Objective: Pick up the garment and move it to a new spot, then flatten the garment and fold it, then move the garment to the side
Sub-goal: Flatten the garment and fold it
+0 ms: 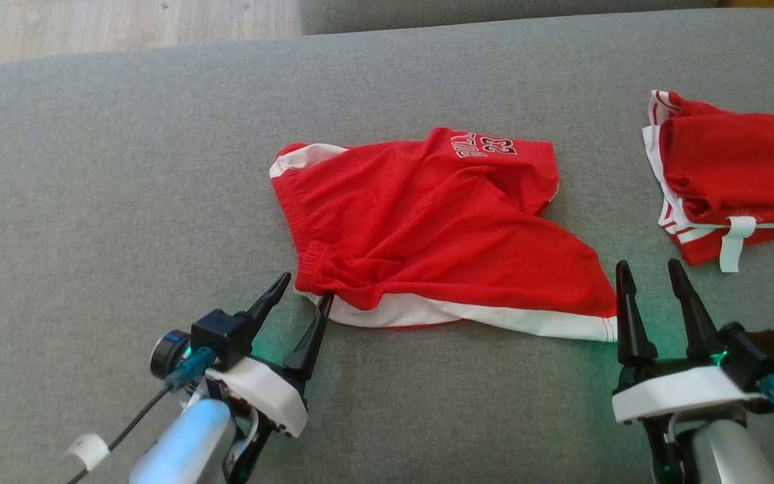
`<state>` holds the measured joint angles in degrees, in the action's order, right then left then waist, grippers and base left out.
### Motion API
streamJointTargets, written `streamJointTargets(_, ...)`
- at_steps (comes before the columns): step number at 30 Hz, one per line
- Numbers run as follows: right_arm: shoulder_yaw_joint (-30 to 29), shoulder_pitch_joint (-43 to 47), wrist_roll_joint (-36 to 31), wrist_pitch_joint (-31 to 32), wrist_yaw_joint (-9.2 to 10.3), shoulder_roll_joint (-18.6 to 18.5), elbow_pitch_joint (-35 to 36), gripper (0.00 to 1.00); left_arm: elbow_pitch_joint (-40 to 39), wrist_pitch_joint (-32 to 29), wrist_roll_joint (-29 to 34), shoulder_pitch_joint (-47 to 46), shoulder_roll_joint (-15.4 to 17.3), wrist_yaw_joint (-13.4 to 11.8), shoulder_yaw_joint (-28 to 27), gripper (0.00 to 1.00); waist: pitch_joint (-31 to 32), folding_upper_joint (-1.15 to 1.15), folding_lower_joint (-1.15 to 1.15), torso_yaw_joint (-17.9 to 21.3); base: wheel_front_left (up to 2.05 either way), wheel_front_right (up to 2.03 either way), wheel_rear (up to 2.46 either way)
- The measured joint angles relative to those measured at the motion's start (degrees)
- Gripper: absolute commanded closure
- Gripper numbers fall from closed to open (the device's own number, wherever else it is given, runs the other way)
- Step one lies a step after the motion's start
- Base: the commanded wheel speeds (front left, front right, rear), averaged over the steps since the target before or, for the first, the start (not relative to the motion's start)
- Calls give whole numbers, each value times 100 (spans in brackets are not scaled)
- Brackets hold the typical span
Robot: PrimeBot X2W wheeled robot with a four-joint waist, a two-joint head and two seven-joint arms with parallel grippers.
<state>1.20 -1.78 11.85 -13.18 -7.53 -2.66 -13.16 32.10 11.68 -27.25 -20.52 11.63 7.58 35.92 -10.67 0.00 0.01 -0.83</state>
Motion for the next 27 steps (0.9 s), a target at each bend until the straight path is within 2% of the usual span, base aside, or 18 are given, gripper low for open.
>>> streamJointTargets(3, 5, -42, 0, 0, 0, 0, -8, 0, 62, 0, -56, -74, 49, 0, 108, 2, -26, 0, 0, 19, 0, 0, 0)
streamJointTargets(4, 7, -44, 0, 0, 0, 0, -26, 0, 76, 0, -103, -83, 52, 0, 120, 48, -32, 0, 0, 26, 0, 0, 0)
streamJointTargets(5, 7, -44, 0, 0, 0, 0, -45, 0, 86, 0, -126, -91, 55, 1, 131, 82, -36, 0, 0, 33, 0, 0, 0)
streamJointTargets(6, 5, -44, 0, 0, 0, 0, -63, 0, 88, 0, -153, -97, 58, 1, 138, 100, -38, 0, 0, 40, 0, 0, 0)
streamJointTargets(16, 9, 15, -207, 34, 0, 0, -219, 0, 27, 57, -201, -122, 202, 0, 265, 100, 176, 0, -1, 114, 0, 0, 0)
streamJointTargets(27, 256, 644, -452, 616, 0, -108, -108, 0, -448, -56, -249, 108, 449, -59, 286, 100, 245, 0, -1, 184, 0, 0, 0)
